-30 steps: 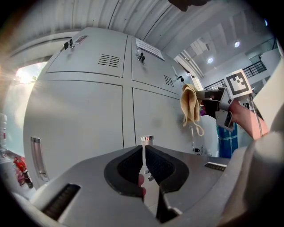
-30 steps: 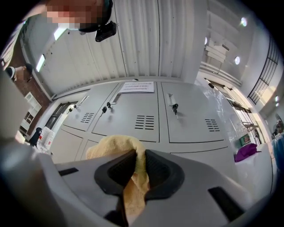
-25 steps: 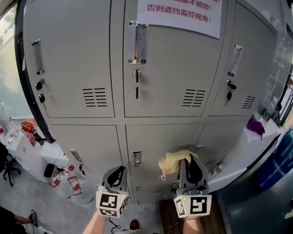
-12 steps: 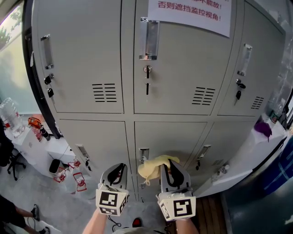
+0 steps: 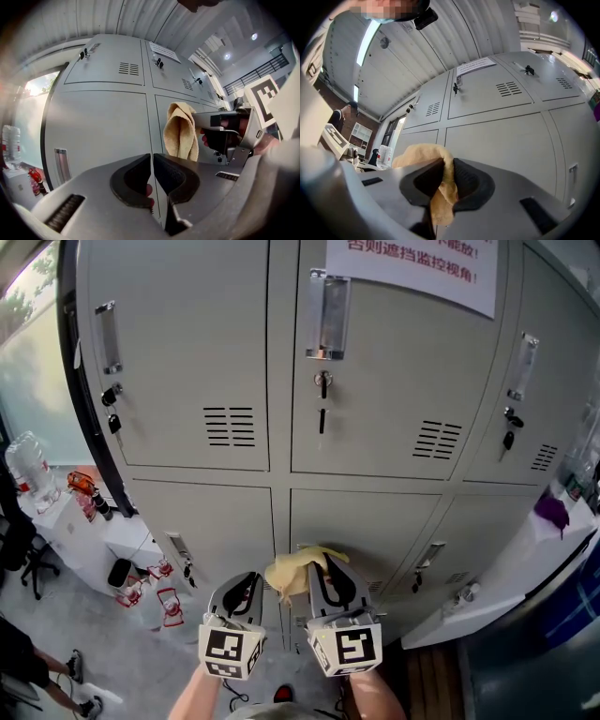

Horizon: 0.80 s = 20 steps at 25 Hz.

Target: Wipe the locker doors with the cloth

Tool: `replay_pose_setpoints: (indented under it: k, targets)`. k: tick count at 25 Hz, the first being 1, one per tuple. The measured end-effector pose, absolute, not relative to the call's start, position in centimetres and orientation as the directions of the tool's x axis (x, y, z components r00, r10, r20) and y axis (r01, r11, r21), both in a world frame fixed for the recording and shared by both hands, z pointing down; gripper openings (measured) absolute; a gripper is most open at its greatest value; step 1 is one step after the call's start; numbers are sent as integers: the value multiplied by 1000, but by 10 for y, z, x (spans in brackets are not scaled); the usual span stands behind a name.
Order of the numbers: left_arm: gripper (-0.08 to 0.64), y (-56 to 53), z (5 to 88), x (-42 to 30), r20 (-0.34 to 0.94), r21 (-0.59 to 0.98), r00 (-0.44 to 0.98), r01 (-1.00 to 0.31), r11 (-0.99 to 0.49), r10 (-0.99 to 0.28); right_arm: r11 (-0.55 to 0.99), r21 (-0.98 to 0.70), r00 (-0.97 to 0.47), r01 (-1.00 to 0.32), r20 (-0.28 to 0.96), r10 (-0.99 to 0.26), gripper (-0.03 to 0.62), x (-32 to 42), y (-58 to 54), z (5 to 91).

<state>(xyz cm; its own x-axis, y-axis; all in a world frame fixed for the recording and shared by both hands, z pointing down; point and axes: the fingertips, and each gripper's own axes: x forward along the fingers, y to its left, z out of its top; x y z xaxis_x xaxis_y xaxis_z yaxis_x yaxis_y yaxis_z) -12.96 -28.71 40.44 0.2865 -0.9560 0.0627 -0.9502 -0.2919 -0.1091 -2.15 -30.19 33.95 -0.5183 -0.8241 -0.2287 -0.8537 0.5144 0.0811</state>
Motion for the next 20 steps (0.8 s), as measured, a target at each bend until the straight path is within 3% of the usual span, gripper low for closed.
replay_pose_setpoints:
  k: [20]
  targets:
    - [40, -300, 414, -140, 84, -101, 276, -954, -284, -957, 506, 98, -514, -857, -216, -830, 67, -42, -341, 339]
